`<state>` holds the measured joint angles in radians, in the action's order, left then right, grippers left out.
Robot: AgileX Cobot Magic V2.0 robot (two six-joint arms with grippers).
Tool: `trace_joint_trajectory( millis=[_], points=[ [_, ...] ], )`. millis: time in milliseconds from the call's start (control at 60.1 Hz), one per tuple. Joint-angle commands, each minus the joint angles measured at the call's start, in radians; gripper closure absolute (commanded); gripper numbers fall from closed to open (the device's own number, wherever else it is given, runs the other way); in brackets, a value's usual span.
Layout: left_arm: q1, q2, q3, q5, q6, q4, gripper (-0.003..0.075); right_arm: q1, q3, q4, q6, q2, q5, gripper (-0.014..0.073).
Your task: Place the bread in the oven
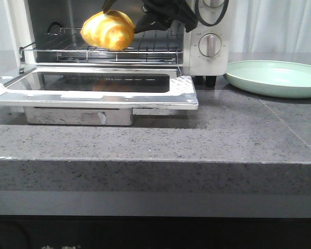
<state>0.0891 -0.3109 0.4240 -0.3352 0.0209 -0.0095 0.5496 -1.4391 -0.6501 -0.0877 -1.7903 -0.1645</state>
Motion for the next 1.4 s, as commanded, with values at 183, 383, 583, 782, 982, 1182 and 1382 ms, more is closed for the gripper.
trace_joint_trajectory(
  millis=[183, 383, 583, 782, 982, 1182, 1382],
  points=[
    [-0.003, -0.006, 0.026, 0.075, -0.008, -0.001, 0.0741, -0.003, -0.032, -0.002, 0.008, 0.095, 0.054, 0.0116],
    [-0.003, -0.006, 0.026, 0.075, -0.008, -0.001, 0.0741, 0.004, -0.027, 0.056, 0.008, 0.150, -0.059, 0.0153],
    [-0.003, -0.006, 0.026, 0.075, -0.008, -0.001, 0.0741, 0.012, 0.113, 0.084, 0.008, 0.283, -0.065, 0.0359],
    [-0.003, -0.006, 0.026, 0.075, -0.008, -0.001, 0.0741, 0.003, 0.287, 0.190, 0.008, 0.455, -0.089, 0.0614],
    [-0.003, -0.006, 0.026, 0.075, -0.008, -0.001, 0.0741, -0.114, 0.413, 0.307, 0.008, 0.646, -0.201, 0.0661],
    [-0.003, -0.006, 0.026, 0.075, -0.008, -0.001, 0.0741, -0.229, 0.552, 0.427, 0.008, 0.868, -0.234, 0.0661],
    [-0.003, -0.006, 0.026, 0.075, -0.008, -0.001, 0.0741, -0.306, 0.739, 0.471, 0.008, 1.117, -0.226, 0.0661]
  ],
)
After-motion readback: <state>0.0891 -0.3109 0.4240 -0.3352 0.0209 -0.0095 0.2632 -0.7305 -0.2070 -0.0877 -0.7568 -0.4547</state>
